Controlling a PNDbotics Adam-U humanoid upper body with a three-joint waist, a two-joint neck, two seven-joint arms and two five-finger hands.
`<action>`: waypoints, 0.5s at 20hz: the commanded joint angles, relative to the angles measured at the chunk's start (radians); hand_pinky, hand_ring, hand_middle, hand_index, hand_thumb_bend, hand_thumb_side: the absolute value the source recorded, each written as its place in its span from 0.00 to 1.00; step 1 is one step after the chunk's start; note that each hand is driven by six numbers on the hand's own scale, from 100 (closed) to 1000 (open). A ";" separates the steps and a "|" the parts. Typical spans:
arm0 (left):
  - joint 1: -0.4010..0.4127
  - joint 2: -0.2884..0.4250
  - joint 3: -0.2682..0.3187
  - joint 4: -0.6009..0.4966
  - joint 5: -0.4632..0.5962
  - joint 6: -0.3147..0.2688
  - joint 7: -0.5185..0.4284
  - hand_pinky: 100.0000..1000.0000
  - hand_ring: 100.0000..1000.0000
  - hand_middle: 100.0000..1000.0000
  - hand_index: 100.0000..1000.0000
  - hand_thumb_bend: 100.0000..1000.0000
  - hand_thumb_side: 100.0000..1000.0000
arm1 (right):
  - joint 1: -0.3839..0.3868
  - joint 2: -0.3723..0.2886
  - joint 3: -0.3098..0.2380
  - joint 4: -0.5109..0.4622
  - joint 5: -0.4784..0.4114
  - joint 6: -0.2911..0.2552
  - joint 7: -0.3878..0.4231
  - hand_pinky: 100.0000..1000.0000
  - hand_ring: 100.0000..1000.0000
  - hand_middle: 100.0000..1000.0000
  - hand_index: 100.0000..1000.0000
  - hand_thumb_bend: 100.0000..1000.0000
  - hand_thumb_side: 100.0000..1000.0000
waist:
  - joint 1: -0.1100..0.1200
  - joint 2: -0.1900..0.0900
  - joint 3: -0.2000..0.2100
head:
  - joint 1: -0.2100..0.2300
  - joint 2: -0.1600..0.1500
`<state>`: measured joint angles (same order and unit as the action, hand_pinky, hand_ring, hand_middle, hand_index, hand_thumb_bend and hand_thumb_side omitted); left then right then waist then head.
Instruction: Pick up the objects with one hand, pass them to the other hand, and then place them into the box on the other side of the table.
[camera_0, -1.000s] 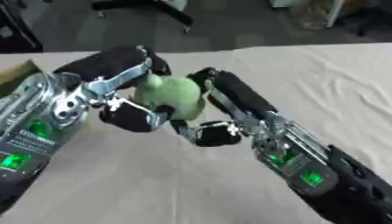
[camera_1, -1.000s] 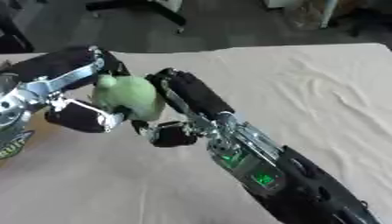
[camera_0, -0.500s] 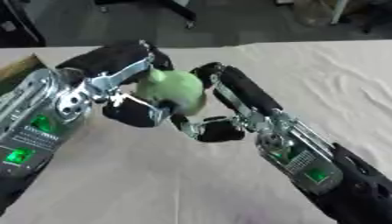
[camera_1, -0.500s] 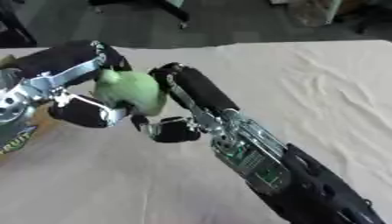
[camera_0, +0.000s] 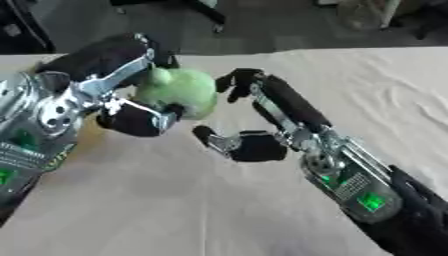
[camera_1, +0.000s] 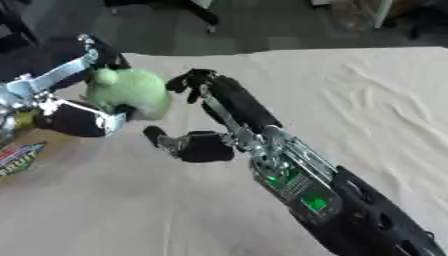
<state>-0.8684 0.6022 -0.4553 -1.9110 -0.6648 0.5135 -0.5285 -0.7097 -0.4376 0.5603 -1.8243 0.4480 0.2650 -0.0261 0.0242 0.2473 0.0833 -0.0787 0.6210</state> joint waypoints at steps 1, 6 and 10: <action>0.001 0.041 0.053 -0.019 -0.005 0.017 0.038 0.50 0.48 0.24 0.31 0.00 0.04 | -0.006 -0.035 -0.028 -0.034 -0.014 0.005 -0.026 0.69 0.62 0.66 0.76 0.38 0.53 | -0.001 -0.028 0.001 | -0.002 -0.006; 0.036 0.075 0.124 -0.011 -0.005 0.046 0.108 0.47 0.47 0.22 0.31 0.00 0.04 | 0.013 -0.082 -0.061 -0.054 -0.035 0.017 -0.066 0.69 0.61 0.65 0.75 0.36 0.50 | -0.004 -0.032 0.002 | 0.001 -0.006; 0.077 0.132 0.196 0.010 0.009 0.081 0.170 0.47 0.47 0.23 0.31 0.00 0.03 | 0.041 -0.126 -0.109 -0.065 -0.057 0.041 -0.120 0.69 0.60 0.64 0.75 0.33 0.46 | -0.004 -0.036 0.004 | 0.007 0.000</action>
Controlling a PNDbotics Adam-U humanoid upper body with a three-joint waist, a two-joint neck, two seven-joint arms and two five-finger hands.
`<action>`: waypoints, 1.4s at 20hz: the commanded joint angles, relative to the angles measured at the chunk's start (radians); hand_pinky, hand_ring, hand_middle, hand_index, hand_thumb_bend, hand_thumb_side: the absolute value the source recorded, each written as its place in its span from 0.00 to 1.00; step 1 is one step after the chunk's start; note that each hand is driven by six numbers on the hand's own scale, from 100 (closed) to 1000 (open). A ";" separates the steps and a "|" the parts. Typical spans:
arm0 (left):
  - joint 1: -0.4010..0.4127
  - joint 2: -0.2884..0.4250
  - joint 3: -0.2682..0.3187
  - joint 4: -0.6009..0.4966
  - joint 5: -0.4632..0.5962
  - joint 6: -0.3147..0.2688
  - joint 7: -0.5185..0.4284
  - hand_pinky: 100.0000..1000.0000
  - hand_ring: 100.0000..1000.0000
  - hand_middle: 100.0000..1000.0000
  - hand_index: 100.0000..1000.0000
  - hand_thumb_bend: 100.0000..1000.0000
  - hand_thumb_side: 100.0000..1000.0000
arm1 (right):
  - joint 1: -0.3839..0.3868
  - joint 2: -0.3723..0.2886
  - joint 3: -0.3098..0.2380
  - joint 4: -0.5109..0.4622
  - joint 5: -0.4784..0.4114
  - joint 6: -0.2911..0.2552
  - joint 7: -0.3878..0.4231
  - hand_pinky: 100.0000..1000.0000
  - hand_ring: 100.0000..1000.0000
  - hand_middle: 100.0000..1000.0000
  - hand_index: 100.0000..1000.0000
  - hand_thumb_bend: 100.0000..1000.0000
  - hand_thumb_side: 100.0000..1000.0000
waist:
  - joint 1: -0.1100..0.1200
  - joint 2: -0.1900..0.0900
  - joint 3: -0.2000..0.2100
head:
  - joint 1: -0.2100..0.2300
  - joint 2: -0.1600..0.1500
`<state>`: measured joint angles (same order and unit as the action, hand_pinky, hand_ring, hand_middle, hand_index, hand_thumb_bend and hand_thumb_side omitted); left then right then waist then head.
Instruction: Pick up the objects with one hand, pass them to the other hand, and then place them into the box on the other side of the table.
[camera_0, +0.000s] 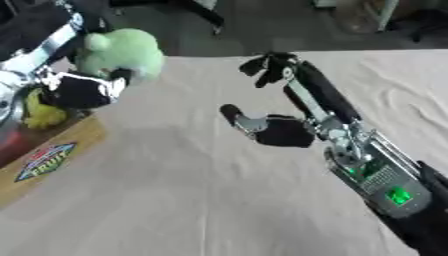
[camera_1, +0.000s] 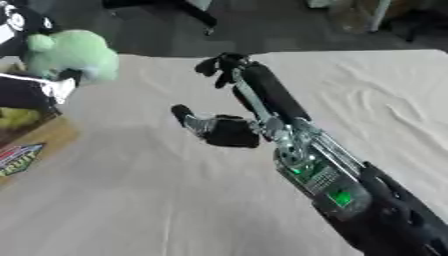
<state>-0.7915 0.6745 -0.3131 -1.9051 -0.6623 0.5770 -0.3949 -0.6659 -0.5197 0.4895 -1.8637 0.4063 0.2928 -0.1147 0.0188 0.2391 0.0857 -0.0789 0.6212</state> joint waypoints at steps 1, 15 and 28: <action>0.014 0.078 0.074 0.019 0.010 0.028 0.053 0.47 0.47 0.23 0.31 0.00 0.03 | 0.007 -0.055 -0.057 -0.024 -0.017 0.023 -0.049 0.69 0.60 0.64 0.75 0.32 0.46 | 0.002 -0.029 0.002 | 0.017 0.003; 0.125 0.190 0.208 0.298 0.077 0.086 0.209 0.47 0.48 0.25 0.31 0.00 0.04 | 0.124 -0.126 -0.277 0.024 -0.084 0.115 -0.253 0.69 0.59 0.62 0.74 0.27 0.35 | -0.006 -0.037 0.006 | 0.121 0.008; 0.130 0.164 0.221 0.549 0.139 0.096 0.253 0.51 0.50 0.30 0.37 0.00 0.07 | 0.144 -0.110 -0.381 0.052 -0.194 0.192 -0.438 0.65 0.56 0.58 0.71 0.28 0.31 | -0.015 -0.033 0.001 | 0.175 0.006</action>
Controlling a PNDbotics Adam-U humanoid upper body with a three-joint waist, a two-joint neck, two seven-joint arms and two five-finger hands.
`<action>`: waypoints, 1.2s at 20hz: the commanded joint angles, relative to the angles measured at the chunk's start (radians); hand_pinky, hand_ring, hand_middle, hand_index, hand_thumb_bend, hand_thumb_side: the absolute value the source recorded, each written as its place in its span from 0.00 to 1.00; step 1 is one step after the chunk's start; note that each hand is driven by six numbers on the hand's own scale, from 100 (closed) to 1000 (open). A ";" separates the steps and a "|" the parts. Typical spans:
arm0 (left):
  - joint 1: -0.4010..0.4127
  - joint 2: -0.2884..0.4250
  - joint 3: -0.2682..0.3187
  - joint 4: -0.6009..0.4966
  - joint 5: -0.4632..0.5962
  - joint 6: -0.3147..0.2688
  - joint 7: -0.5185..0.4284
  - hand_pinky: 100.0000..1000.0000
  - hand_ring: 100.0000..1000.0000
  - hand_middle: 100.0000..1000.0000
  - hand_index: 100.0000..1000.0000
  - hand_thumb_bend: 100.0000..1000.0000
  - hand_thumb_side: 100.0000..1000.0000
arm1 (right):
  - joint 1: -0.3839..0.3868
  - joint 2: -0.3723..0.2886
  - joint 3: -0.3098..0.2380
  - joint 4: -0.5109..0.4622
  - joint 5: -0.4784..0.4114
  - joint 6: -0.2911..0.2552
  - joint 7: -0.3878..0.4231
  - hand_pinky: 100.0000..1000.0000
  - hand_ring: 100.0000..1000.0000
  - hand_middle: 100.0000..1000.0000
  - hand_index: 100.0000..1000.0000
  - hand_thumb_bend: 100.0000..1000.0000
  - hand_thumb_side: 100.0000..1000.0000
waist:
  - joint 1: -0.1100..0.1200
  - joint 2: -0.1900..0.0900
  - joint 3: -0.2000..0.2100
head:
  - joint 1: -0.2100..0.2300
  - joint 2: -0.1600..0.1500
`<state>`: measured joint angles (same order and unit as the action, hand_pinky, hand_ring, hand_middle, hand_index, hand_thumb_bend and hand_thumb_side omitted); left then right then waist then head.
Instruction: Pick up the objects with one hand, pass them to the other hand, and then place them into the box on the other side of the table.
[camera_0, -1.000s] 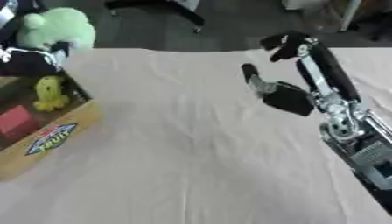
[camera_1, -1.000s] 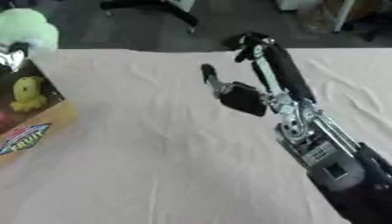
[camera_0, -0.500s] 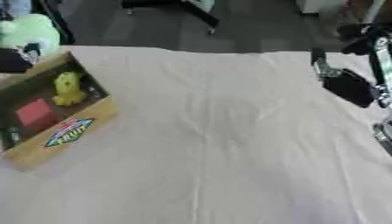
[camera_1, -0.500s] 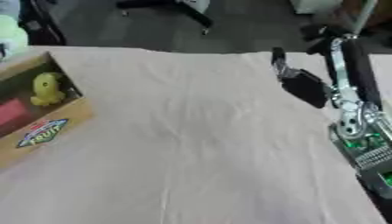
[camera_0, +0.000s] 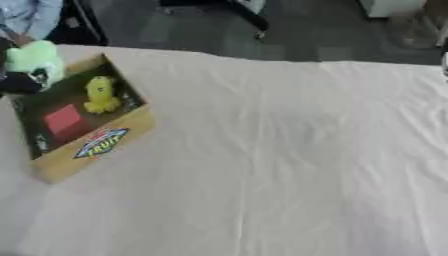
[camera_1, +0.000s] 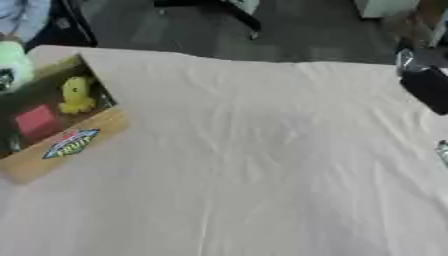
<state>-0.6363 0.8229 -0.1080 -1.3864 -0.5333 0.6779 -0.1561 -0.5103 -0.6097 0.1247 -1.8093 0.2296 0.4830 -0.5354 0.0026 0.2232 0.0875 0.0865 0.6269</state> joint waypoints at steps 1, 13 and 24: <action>-0.032 0.009 0.014 0.050 0.013 -0.010 0.019 0.51 0.51 0.31 0.38 0.00 0.07 | -0.011 -0.021 -0.016 -0.002 -0.021 0.002 -0.020 0.65 0.56 0.58 0.71 0.28 0.31 | 0.001 -0.017 -0.001 | 0.012 -0.001; -0.083 -0.046 0.006 0.200 0.057 -0.068 0.104 0.51 0.52 0.37 0.46 0.01 0.06 | -0.005 -0.025 -0.017 -0.001 -0.036 0.008 -0.025 0.65 0.55 0.58 0.71 0.28 0.31 | -0.002 -0.015 -0.006 | 0.013 -0.006; -0.097 -0.054 -0.009 0.241 -0.030 -0.074 0.076 0.72 0.80 0.76 0.87 0.89 0.95 | -0.001 -0.017 -0.015 -0.011 -0.038 0.008 -0.026 0.65 0.55 0.57 0.71 0.28 0.31 | 0.002 -0.017 -0.006 | -0.008 -0.019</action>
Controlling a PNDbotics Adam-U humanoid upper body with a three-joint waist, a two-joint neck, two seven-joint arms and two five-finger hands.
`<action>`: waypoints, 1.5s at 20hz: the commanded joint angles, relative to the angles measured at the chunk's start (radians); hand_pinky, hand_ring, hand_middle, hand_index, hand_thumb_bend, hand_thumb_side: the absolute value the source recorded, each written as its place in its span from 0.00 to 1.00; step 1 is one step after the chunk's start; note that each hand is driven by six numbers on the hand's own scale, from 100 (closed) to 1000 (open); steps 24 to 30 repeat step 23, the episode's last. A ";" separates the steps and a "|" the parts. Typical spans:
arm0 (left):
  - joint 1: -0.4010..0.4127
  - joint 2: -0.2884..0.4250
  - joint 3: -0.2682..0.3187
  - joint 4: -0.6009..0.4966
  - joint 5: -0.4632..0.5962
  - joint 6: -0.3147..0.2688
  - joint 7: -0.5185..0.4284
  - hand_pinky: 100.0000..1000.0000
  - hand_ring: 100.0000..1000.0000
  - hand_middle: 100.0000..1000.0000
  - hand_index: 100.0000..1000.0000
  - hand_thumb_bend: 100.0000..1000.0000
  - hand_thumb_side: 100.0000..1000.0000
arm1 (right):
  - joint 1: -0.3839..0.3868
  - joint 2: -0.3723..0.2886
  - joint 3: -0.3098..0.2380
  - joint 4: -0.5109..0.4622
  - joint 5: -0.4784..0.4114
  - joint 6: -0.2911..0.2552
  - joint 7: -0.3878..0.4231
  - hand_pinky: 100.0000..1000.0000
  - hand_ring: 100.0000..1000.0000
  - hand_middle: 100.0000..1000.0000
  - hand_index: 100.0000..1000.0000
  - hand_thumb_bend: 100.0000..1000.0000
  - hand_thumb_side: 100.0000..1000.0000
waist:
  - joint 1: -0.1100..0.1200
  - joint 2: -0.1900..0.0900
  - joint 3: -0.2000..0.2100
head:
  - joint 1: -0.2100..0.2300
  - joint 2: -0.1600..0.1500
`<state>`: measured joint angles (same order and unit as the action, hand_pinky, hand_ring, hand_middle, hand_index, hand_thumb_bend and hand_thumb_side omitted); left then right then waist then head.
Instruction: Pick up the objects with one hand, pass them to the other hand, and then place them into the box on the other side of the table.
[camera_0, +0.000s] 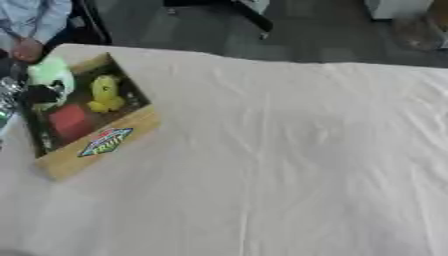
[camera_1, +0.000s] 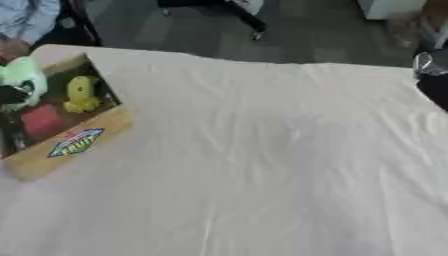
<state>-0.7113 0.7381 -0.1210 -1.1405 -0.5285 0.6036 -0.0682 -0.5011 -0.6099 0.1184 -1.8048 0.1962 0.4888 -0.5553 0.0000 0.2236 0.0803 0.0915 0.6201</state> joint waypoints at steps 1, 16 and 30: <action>-0.022 0.032 0.005 -0.005 -0.048 0.003 -0.016 0.71 0.80 0.76 0.87 0.95 0.97 | -0.011 -0.016 -0.009 -0.016 -0.005 0.002 -0.006 0.65 0.55 0.57 0.71 0.28 0.31 | 0.005 -0.018 0.001 | -0.018 -0.011; 0.167 -0.008 0.193 -0.496 0.486 -0.151 0.423 0.48 0.73 0.67 0.84 0.19 0.90 | 0.009 -0.003 -0.041 -0.033 -0.028 -0.005 -0.053 0.64 0.55 0.58 0.71 0.24 0.36 | -0.002 -0.024 0.016 | -0.097 0.004; 0.317 -0.139 0.236 -0.577 0.773 -0.442 0.558 0.45 0.71 0.67 0.84 0.37 1.00 | 0.062 0.058 -0.070 -0.009 -0.088 -0.032 -0.116 0.65 0.57 0.60 0.73 0.11 0.55 | -0.011 -0.060 0.023 | -0.116 0.030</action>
